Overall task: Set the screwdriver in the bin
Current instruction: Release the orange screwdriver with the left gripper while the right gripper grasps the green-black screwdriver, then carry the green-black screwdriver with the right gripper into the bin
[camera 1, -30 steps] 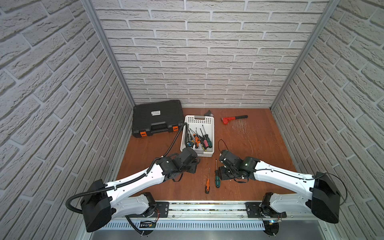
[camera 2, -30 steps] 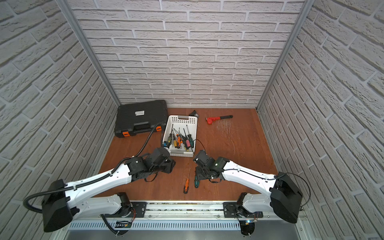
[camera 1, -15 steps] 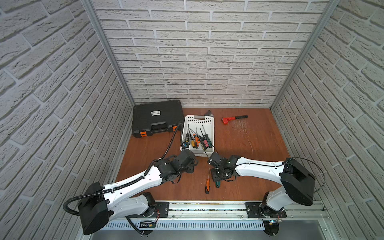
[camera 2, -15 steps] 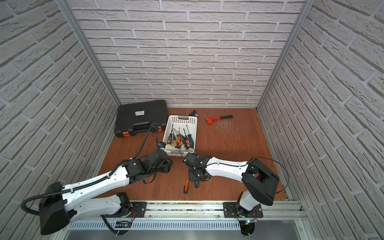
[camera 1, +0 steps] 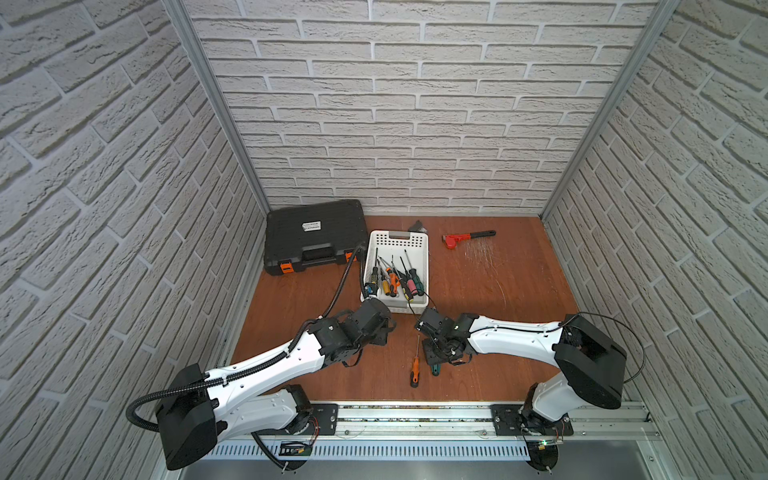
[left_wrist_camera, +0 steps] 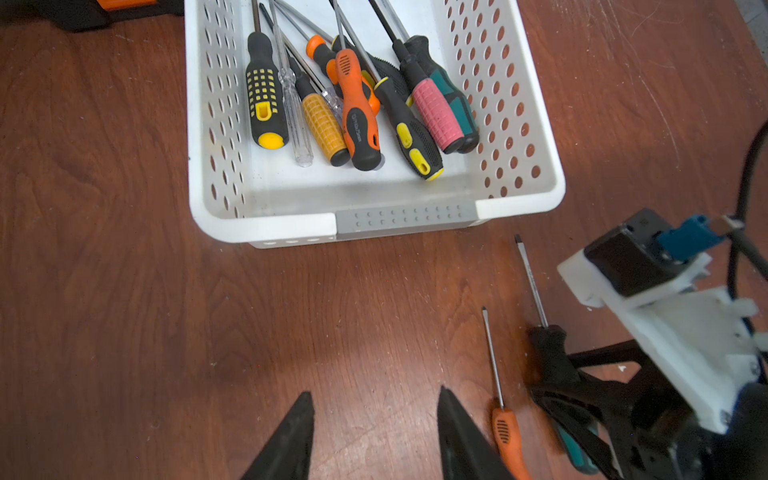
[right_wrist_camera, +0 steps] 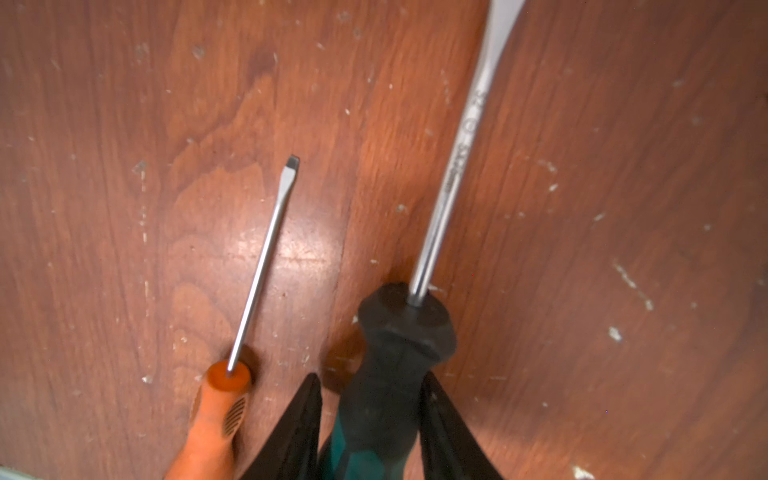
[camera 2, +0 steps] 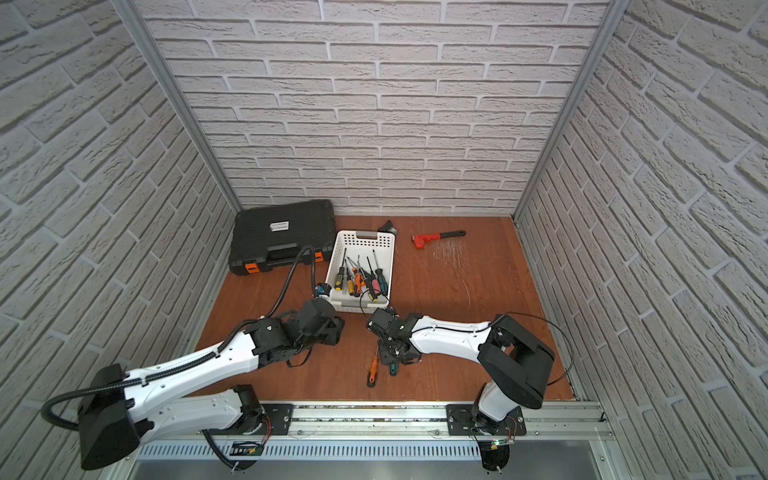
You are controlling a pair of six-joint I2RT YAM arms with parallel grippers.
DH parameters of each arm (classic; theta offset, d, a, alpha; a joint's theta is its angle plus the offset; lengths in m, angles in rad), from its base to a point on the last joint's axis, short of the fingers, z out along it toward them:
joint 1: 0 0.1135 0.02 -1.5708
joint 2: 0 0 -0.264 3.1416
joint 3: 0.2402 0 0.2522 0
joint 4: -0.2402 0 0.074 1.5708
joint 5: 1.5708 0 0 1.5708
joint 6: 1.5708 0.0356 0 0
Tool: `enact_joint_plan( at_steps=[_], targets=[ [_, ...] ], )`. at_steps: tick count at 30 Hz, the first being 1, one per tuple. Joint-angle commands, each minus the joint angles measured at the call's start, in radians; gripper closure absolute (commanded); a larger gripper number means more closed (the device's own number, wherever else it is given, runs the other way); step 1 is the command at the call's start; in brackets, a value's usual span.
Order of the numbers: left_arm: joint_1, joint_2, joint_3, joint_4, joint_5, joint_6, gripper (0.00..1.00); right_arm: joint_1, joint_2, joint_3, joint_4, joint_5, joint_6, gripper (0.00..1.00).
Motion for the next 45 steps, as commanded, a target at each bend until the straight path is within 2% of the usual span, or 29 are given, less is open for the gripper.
enact_joint_plan(
  at_steps=[1,6,12,18,20,23,28,33,36,40,45],
  targets=[
    [-0.005,0.006,0.015,0.008,-0.025,-0.011,0.51,0.009,0.011,-0.039,0.026,-0.003,0.021,0.65],
    [-0.005,0.005,0.027,-0.013,-0.041,-0.013,0.51,0.005,-0.021,-0.063,-0.003,0.008,0.042,0.94],
    [-0.002,-0.006,0.028,-0.028,-0.079,-0.023,0.51,-0.035,-0.139,-0.092,-0.109,0.033,0.057,0.95],
    [0.008,-0.01,0.019,-0.011,-0.091,-0.04,0.51,-0.153,-0.316,-0.122,-0.204,-0.006,0.064,0.95],
    [0.014,-0.017,0.013,-0.013,-0.094,-0.039,0.51,-0.194,-0.368,-0.101,-0.233,-0.006,0.039,0.95],
    [0.023,-0.039,-0.012,-0.006,-0.095,-0.054,0.51,-0.238,-0.386,0.003,-0.273,0.061,-0.05,0.95],
    [0.039,-0.086,-0.048,-0.016,-0.09,-0.09,0.51,-0.288,-0.199,0.339,-0.295,0.089,-0.266,0.95],
    [0.048,-0.134,-0.054,-0.073,-0.102,-0.114,0.51,-0.3,0.041,0.653,-0.245,-0.012,-0.377,0.95],
    [0.051,-0.165,-0.06,-0.095,-0.113,-0.133,0.51,-0.302,0.179,0.805,-0.246,-0.079,-0.397,0.95],
    [0.059,-0.196,-0.083,-0.083,-0.123,-0.153,0.51,-0.302,0.302,0.879,-0.178,-0.174,-0.363,0.95],
    [0.076,-0.175,-0.07,-0.067,-0.101,-0.128,0.51,-0.3,0.392,0.875,-0.085,-0.186,-0.338,0.95]
  ],
)
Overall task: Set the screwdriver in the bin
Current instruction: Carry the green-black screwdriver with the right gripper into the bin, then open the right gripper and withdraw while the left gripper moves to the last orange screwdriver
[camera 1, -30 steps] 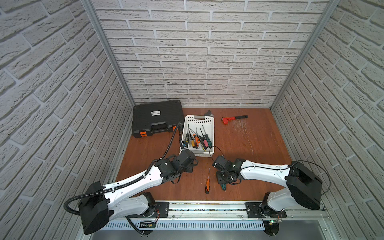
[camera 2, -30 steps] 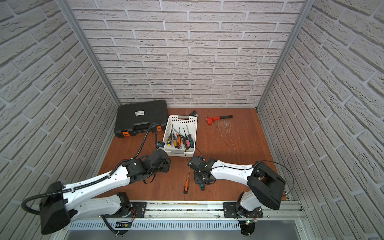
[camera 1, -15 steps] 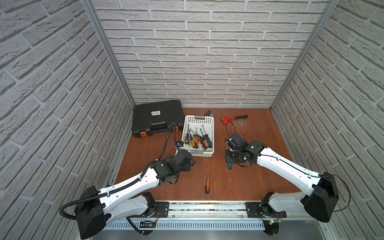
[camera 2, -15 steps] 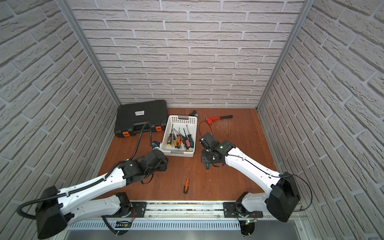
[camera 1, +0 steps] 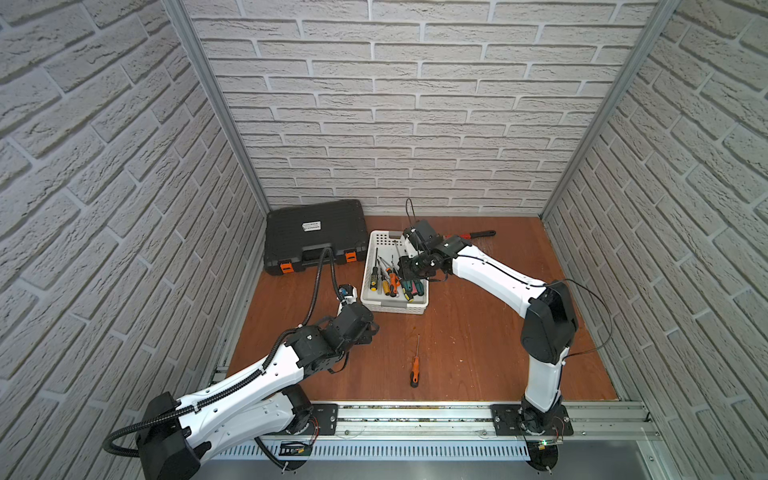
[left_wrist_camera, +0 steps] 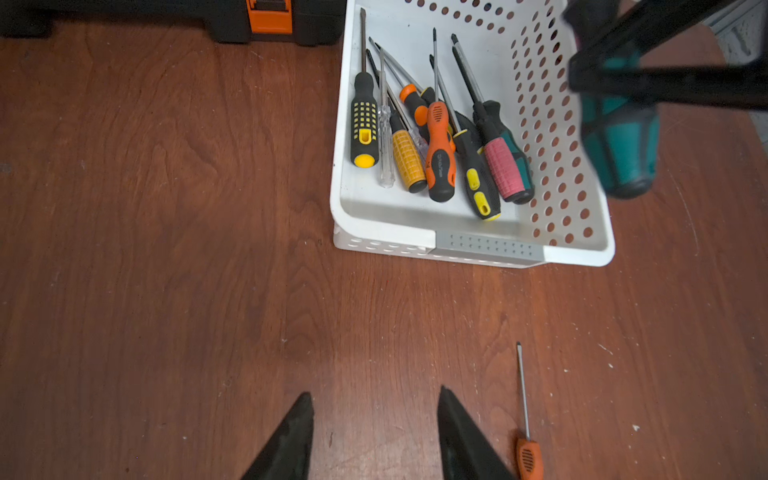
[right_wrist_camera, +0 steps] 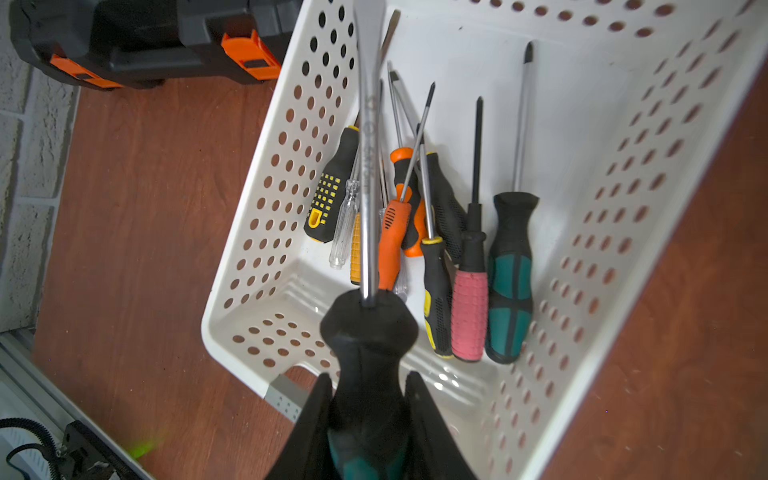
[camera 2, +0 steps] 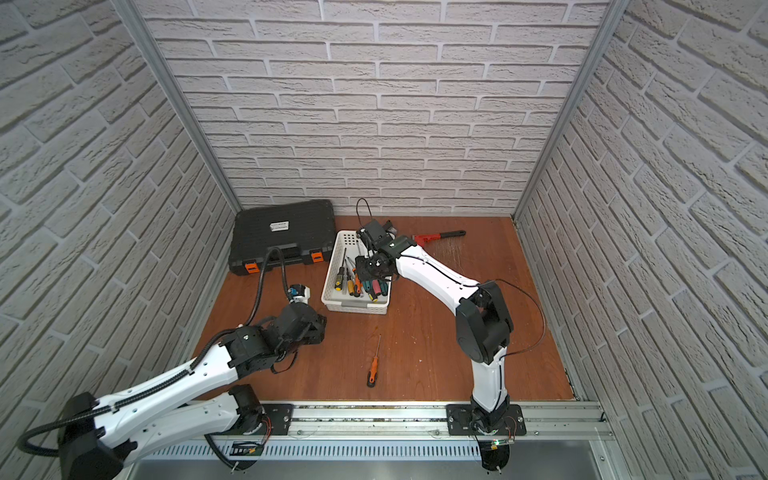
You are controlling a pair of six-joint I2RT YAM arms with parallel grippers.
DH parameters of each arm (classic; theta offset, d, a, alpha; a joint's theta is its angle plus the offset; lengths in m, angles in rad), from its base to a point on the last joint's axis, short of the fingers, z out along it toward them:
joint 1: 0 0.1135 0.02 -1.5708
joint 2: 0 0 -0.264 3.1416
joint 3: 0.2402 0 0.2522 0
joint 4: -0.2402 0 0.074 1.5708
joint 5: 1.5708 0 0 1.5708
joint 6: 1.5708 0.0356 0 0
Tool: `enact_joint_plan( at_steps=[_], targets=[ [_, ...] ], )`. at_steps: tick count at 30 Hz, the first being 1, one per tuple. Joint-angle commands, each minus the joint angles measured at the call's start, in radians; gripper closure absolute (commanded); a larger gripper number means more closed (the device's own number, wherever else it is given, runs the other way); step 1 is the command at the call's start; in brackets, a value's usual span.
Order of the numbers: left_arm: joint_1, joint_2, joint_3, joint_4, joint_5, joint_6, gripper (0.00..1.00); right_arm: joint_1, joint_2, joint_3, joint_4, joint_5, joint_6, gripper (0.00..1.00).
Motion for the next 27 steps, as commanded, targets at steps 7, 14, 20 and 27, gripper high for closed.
enact_joint_plan(
  at_steps=[7,14,20,27],
  targets=[
    [0.021,0.013,-0.009,0.014,0.0,0.001,0.51,-0.004,0.103,0.025,0.12,0.002,-0.003,0.95],
    [0.034,0.019,-0.003,0.014,0.009,0.003,0.51,-0.01,0.168,0.031,0.138,-0.02,0.009,0.95],
    [0.041,0.034,0.004,0.009,0.02,0.004,0.51,-0.011,0.196,0.029,0.162,-0.039,0.017,0.93],
    [0.04,0.039,0.003,0.018,0.023,-0.003,0.51,-0.013,0.214,0.029,0.164,-0.047,0.011,0.82]
  ],
)
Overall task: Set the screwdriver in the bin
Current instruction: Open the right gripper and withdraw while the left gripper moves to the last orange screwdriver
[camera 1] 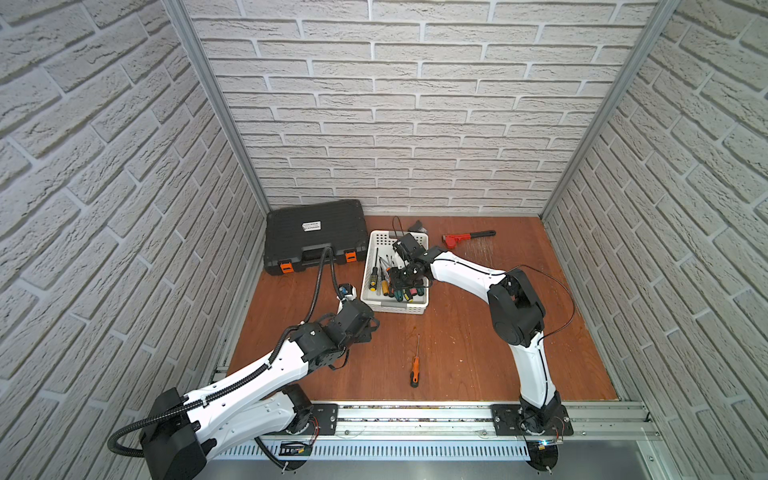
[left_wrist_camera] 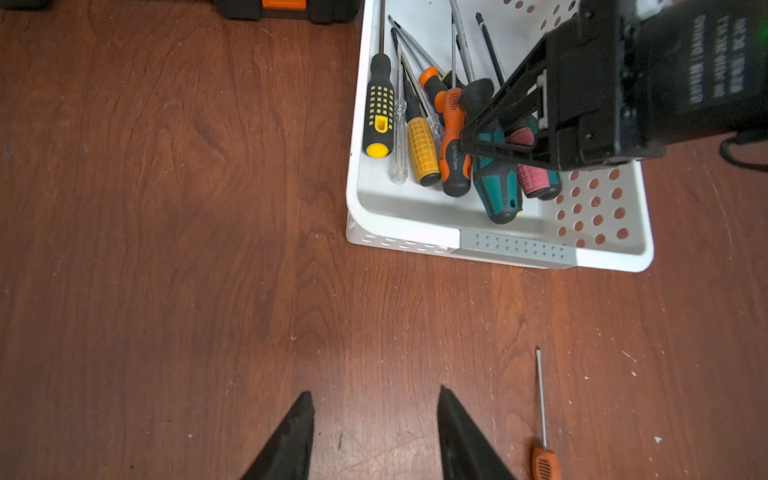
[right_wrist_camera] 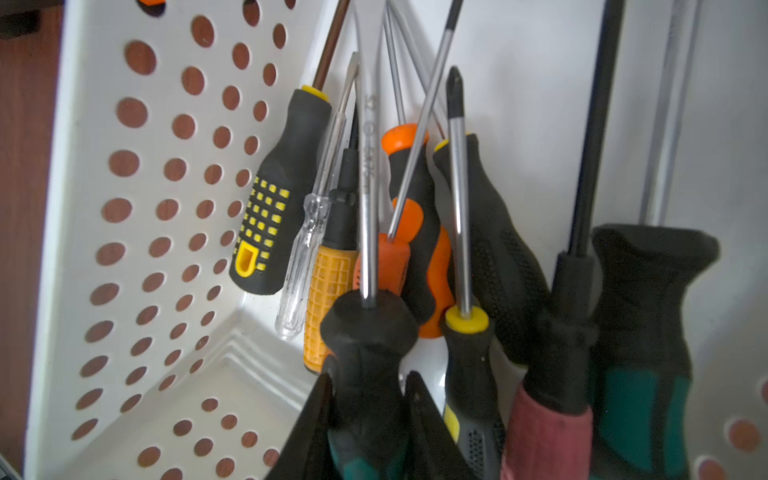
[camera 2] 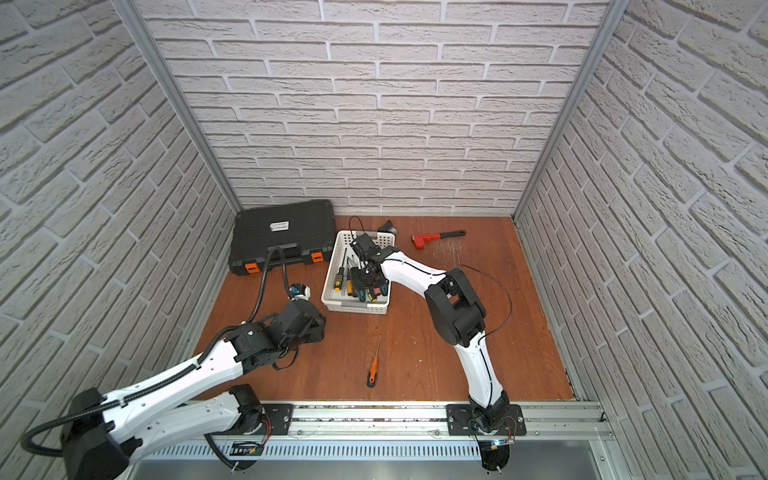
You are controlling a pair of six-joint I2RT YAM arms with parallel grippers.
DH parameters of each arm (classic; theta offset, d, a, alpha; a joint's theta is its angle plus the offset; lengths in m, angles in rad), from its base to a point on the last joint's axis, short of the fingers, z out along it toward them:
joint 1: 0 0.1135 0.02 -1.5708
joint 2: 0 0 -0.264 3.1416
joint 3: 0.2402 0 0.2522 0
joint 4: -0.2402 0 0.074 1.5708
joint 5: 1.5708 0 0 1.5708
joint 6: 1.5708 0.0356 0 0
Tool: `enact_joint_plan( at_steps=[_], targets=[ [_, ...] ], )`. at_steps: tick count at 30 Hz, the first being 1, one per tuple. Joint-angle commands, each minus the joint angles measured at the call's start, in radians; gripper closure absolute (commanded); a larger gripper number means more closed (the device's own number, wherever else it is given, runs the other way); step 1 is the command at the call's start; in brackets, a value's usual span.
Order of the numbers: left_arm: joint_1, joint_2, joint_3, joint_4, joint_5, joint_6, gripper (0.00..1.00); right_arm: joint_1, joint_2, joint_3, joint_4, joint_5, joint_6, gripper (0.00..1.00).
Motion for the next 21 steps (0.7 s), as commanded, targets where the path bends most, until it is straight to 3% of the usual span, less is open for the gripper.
enact_joint_plan(
  at_steps=[1,9,14,21],
  targets=[
    [0.006,-0.002,0.006,0.014,-0.004,-0.004,0.51,-0.005,0.013,0.02,0.034,-0.009,-0.003,0.79],
    [0.006,0.024,0.051,-0.046,0.046,0.011,0.51,-0.008,-0.066,0.018,0.02,-0.011,-0.027,0.59],
    [-0.007,0.041,0.064,-0.052,0.134,0.017,0.53,-0.008,-0.157,0.01,0.011,-0.009,-0.051,0.56],
    [-0.092,0.085,0.062,-0.039,0.282,-0.001,0.53,-0.008,-0.335,-0.064,0.003,0.002,-0.095,0.54]
  ],
)
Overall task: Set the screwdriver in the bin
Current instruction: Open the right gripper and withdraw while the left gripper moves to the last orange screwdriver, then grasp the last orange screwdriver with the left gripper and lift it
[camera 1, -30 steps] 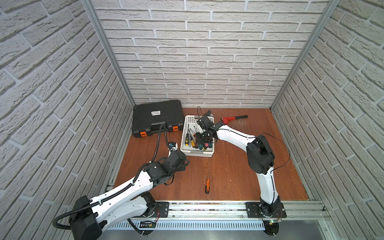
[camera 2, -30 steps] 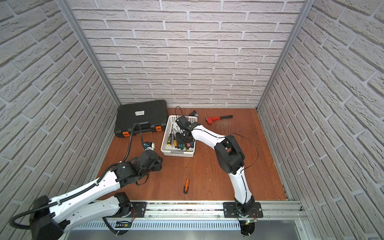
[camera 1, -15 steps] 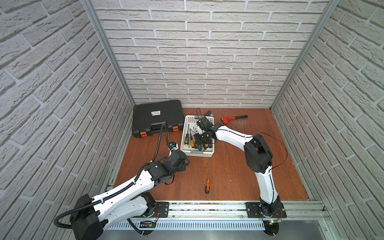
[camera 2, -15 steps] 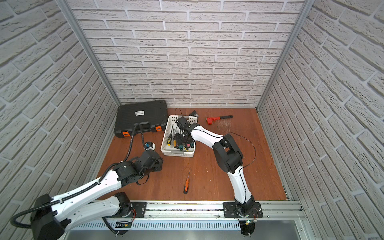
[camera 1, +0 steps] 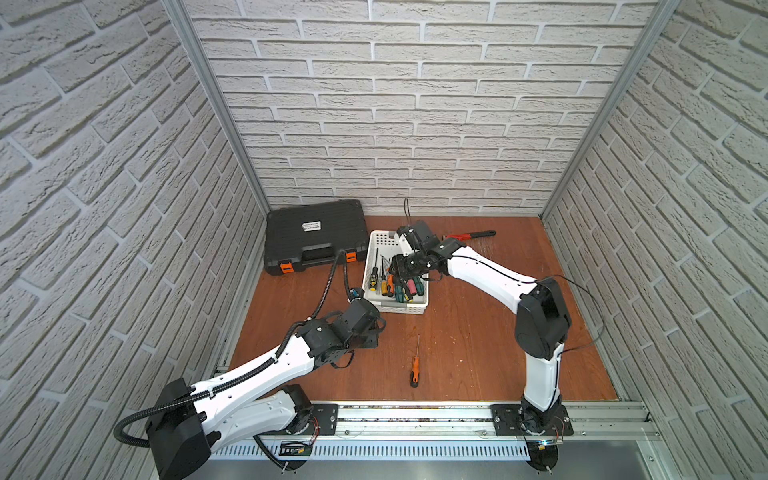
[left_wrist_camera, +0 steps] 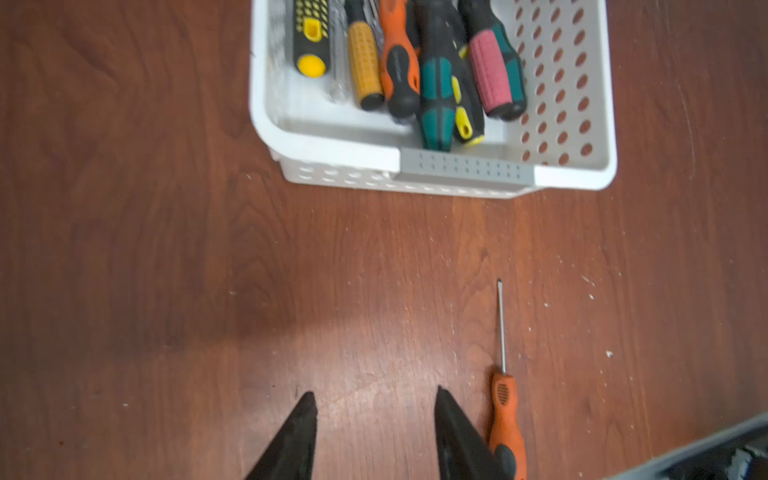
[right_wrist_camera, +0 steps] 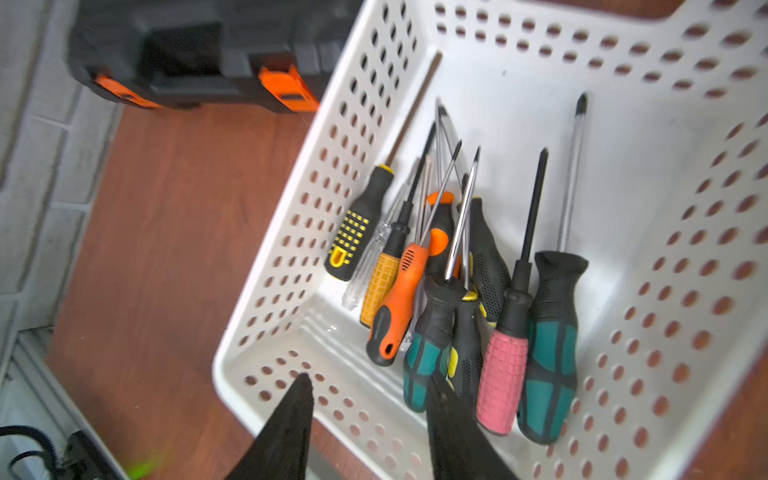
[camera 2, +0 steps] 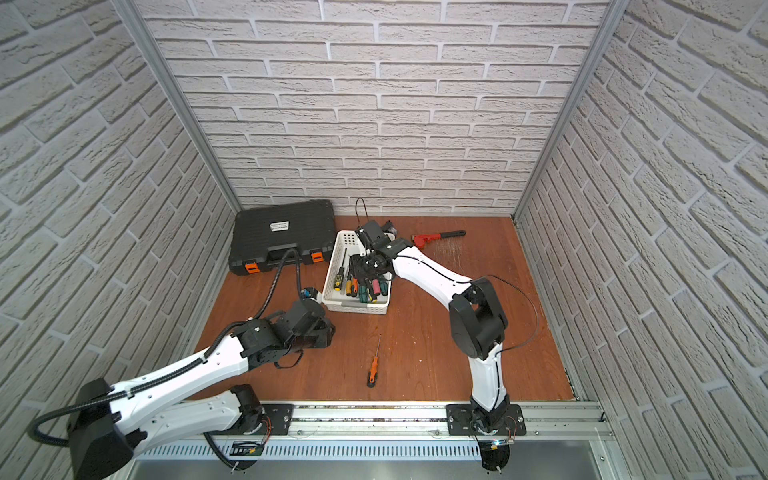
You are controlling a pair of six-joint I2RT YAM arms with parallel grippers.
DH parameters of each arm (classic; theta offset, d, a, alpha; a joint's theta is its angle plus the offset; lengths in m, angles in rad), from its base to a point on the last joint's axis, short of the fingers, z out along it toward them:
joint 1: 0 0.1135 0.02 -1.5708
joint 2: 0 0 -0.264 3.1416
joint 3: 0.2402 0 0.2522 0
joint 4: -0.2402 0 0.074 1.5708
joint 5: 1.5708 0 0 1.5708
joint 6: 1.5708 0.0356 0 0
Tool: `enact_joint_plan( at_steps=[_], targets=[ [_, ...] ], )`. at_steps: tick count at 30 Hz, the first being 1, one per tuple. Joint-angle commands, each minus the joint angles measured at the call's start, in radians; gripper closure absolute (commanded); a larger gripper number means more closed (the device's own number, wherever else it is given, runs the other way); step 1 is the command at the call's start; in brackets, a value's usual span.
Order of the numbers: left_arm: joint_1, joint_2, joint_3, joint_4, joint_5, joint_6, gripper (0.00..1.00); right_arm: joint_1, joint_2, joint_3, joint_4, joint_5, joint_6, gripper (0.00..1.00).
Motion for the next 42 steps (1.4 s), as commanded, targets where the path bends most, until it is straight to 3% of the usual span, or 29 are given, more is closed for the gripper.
enact_joint_plan(
  at_steps=[1,11,17,23,33,42],
  targets=[
    [-0.045,0.023,0.015,0.018,0.109,-0.01,0.52,-0.006,-0.104,-0.048,0.007,0.001,-0.038,0.54],
    [-0.228,0.219,0.089,0.051,0.215,-0.044,0.5,-0.005,-0.46,-0.42,0.095,0.111,0.009,0.54],
    [-0.268,0.376,0.169,0.1,0.26,-0.027,0.49,-0.007,-0.593,-0.542,0.037,0.224,0.021,0.52],
    [-0.295,0.519,0.238,0.077,0.315,-0.022,0.48,-0.008,-0.647,-0.628,0.048,0.25,0.034,0.49],
    [-0.306,0.657,0.319,-0.001,0.27,-0.031,0.5,-0.013,-0.717,-0.667,0.002,0.27,0.027,0.48],
    [-0.313,0.691,0.334,-0.055,0.226,-0.056,0.51,-0.016,-0.728,-0.71,0.026,0.258,0.049,0.48]
  ],
)
